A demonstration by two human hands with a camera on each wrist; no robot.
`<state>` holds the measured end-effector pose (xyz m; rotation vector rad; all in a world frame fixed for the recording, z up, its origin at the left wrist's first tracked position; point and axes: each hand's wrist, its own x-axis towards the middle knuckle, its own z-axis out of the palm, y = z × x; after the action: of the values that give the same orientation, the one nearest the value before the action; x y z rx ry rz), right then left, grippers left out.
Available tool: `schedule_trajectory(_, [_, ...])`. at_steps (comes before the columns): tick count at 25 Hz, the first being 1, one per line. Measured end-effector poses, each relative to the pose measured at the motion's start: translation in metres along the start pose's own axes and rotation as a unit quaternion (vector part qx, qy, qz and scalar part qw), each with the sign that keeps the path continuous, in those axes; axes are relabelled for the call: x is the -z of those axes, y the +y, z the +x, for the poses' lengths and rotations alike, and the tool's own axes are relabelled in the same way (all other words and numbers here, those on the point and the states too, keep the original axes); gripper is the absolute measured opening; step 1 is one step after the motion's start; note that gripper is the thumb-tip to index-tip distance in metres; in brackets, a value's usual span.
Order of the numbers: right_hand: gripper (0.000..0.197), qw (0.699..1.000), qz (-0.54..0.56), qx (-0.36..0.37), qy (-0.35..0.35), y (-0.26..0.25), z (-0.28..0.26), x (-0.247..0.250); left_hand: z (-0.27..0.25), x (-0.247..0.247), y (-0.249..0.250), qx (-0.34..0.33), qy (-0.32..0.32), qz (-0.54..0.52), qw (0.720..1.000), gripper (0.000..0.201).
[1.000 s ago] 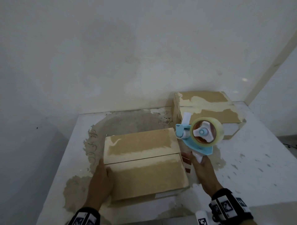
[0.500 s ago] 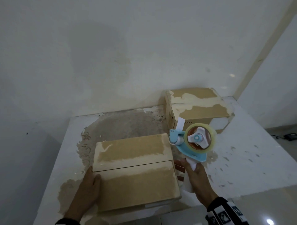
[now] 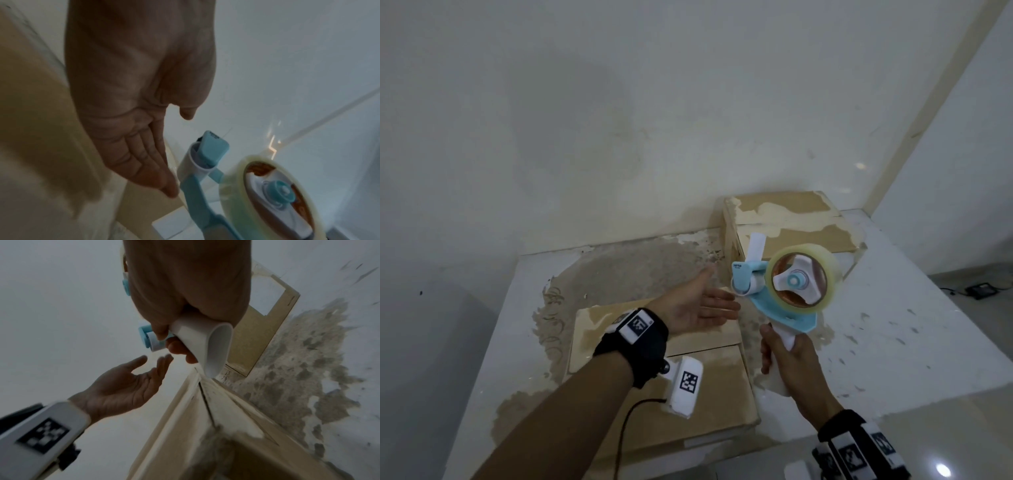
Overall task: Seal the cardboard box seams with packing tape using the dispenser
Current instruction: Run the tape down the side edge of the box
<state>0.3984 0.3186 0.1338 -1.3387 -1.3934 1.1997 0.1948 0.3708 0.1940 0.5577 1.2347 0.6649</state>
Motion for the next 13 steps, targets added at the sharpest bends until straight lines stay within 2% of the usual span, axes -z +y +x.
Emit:
schedule_trajectory(4, [0.039, 0.999, -0.022, 0.024, 0.012, 0.001, 0.000, 0.002, 0.021, -0.017, 0.008, -0.020, 0.008, 0.046, 0.999, 0.021])
schedule_trajectory(8, [0.038, 0.999, -0.027, 0.019, 0.007, 0.002, -0.004, 0.004, 0.036, -0.014, 0.012, -0.011, 0.007, 0.078, 0.997, 0.021])
schedule_trajectory(10, [0.039, 0.999, -0.028, 0.019, 0.007, 0.001, -0.004, 0.004, 0.044, -0.013, 0.016, -0.032, 0.029, 0.127, 0.991, 0.019])
schedule_trajectory(13, [0.045, 0.999, -0.036, 0.015, -0.005, -0.002, -0.007, 0.002, 0.061, -0.009, 0.027, -0.100, 0.092, 0.282, 0.950, 0.022])
